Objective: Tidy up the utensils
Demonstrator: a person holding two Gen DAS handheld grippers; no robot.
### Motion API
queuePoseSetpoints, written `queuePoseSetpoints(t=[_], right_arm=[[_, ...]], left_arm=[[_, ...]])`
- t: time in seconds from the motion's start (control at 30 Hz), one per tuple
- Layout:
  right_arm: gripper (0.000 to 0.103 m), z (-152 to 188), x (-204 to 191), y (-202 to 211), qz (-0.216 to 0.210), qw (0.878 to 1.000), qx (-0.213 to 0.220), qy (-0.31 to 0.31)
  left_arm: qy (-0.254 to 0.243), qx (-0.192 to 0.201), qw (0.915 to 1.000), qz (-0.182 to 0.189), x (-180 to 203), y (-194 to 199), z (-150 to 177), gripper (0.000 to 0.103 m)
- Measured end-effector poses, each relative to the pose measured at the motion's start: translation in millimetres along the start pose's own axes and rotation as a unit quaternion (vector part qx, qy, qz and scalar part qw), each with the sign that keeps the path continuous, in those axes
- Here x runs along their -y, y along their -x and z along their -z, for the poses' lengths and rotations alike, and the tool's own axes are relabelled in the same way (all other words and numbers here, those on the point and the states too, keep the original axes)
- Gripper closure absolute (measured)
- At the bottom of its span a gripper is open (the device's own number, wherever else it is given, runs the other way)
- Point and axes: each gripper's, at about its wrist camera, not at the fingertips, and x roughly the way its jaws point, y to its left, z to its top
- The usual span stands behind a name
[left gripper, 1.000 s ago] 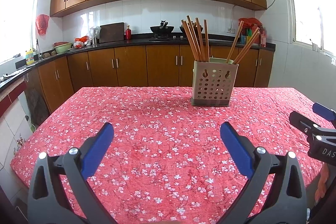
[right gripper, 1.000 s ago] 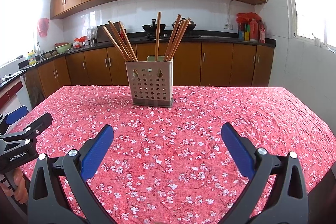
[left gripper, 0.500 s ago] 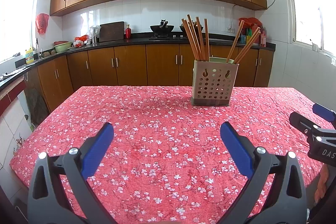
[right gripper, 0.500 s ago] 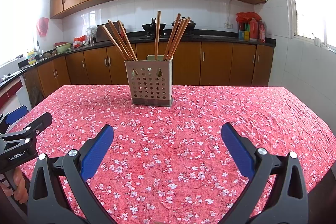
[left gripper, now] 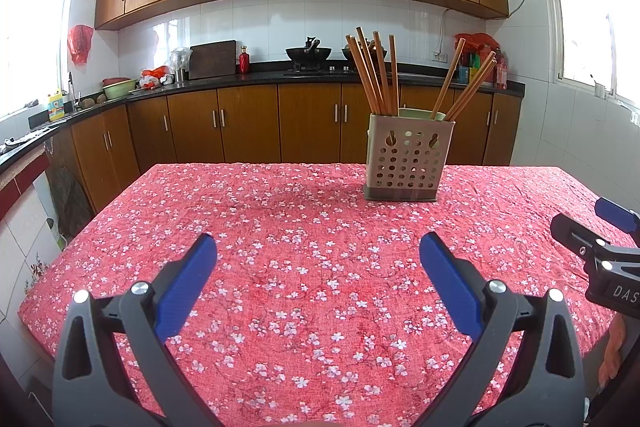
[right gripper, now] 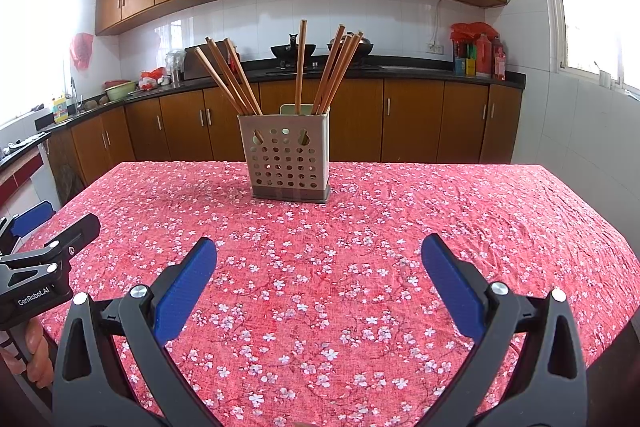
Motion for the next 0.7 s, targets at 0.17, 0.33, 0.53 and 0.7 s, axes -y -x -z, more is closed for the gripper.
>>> queuePoseSetpoints(t=[0.17, 0.33, 0.53, 0.7], right_arm=[[0.002, 0.6, -0.4, -0.2, 0.0, 1.0, -0.001, 0.0], [0.002, 1.7, -0.2, -0.7, 0.0, 1.0, -0.002, 0.0], [0.002, 2.6, 0.0, -1.1, 0.0, 1.0, -0.002, 0.0], [0.002, 2.2, 0.1, -1.1, 0.0, 1.0, -0.002, 0.0]], left_arm=[[0.0, 0.0, 1.0, 0.0, 0.2, 0.3, -0.1, 0.004], [0.0, 0.0, 1.0, 0.0, 0.8, 0.4, -0.2, 0.004], [0.0, 0.0, 1.0, 0.0, 1.0, 0.3, -0.3, 0.004], [0.0, 0.0, 1.0, -0.001, 1.3, 0.5, -0.3, 0.004]])
